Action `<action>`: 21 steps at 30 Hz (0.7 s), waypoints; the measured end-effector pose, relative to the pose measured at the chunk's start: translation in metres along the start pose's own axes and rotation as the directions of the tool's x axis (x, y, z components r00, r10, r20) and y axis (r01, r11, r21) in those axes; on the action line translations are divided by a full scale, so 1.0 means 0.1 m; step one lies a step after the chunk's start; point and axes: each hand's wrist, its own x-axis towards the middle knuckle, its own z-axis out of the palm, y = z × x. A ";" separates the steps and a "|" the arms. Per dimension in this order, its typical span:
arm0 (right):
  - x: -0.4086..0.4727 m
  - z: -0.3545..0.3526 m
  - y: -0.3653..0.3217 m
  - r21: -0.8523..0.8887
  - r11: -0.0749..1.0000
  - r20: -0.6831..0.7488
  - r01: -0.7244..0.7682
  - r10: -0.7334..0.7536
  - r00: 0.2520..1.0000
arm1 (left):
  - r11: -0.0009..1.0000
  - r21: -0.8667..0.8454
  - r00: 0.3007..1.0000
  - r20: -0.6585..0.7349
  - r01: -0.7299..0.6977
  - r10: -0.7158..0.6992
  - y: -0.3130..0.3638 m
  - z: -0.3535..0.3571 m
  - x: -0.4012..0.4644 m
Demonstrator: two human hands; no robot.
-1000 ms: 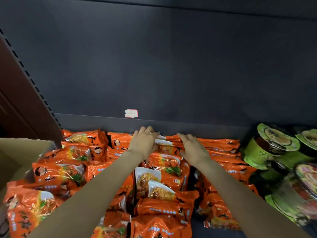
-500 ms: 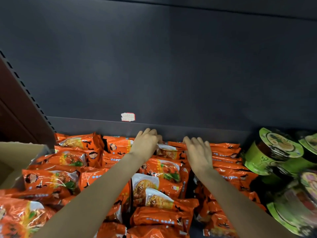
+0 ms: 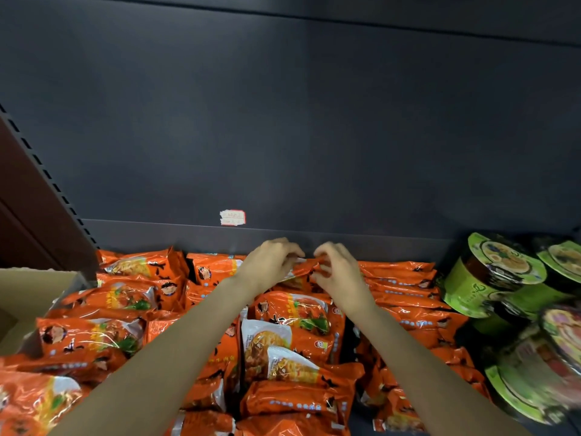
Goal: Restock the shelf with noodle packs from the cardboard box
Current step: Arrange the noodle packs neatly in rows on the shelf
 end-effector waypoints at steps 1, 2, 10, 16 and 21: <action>0.01 -0.04 0.00 0.105 0.994 -0.011 -0.042 0.043 0.999 | 1.000 -0.026 0.998 0.066 -0.014 0.016 -0.02 0.00 -0.01; 0.02 -0.08 0.01 0.176 0.982 -0.007 -0.070 0.072 0.997 | 0.999 -0.031 0.992 0.124 -0.013 0.017 -0.02 0.01 -0.03; 0.02 -0.14 0.20 -0.176 0.977 0.049 -0.120 0.131 0.990 | 0.982 0.189 0.987 0.151 0.018 -0.047 0.04 0.02 0.05; -0.04 -0.09 0.15 -0.323 0.946 -0.157 -0.013 -0.041 0.987 | 0.994 0.105 0.998 0.053 0.025 -0.031 0.08 0.05 0.02; -0.01 0.02 0.09 -0.233 0.968 0.065 0.096 -0.083 0.994 | 0.987 0.159 0.993 0.115 0.006 -0.025 -0.03 -0.01 0.00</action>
